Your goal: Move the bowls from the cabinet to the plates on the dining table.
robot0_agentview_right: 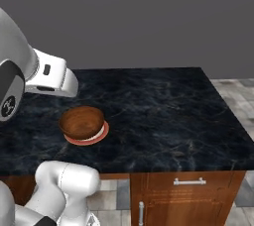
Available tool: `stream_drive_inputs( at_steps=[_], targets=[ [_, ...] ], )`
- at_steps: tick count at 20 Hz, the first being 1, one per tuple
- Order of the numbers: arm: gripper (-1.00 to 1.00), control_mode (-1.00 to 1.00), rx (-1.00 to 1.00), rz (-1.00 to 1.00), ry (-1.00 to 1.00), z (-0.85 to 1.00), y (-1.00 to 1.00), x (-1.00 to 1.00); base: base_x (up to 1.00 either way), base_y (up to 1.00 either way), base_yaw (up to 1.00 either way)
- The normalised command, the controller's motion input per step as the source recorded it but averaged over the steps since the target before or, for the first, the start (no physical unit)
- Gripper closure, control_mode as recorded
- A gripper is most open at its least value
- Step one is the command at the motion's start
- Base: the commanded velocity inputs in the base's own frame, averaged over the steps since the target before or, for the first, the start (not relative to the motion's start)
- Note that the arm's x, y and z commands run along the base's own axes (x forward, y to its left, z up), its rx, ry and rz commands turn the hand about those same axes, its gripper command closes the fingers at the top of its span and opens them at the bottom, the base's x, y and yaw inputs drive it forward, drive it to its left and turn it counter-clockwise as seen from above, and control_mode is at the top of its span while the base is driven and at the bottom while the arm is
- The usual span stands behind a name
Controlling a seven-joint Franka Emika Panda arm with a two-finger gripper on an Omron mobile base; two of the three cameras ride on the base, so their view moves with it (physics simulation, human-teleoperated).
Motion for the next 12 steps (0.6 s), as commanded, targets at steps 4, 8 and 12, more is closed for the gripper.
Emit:
stream_drive_inputs(
  at_steps=[4,8,12],
  targets=[
    [-1.0,1.0,0.0,0.0,0.0,0.0,0.0,0.0,-0.16,0.62,0.04],
    [-1.0,1.0,0.0,0.0,0.0,0.0,0.0,0.0,-0.14,0.62,0.03],
    [-1.0,1.0,0.0,0.0,0.0,0.0,0.0,0.0,-0.18,0.61,0.05]
  ],
)
